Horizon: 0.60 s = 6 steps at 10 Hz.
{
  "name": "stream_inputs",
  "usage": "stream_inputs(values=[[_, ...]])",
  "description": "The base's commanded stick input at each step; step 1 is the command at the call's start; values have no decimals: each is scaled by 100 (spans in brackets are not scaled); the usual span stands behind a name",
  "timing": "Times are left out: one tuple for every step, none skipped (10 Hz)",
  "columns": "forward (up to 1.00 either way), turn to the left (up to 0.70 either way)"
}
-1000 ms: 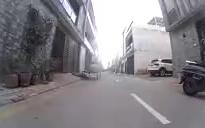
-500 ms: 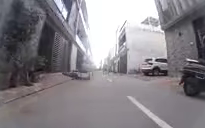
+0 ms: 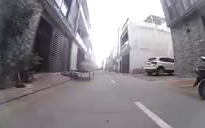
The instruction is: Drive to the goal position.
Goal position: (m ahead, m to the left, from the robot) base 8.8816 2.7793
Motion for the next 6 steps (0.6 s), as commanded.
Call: stream_inputs(values=[[85,0],[85,0],[85,-1],[85,-25],[85,-34],[85,-34]])
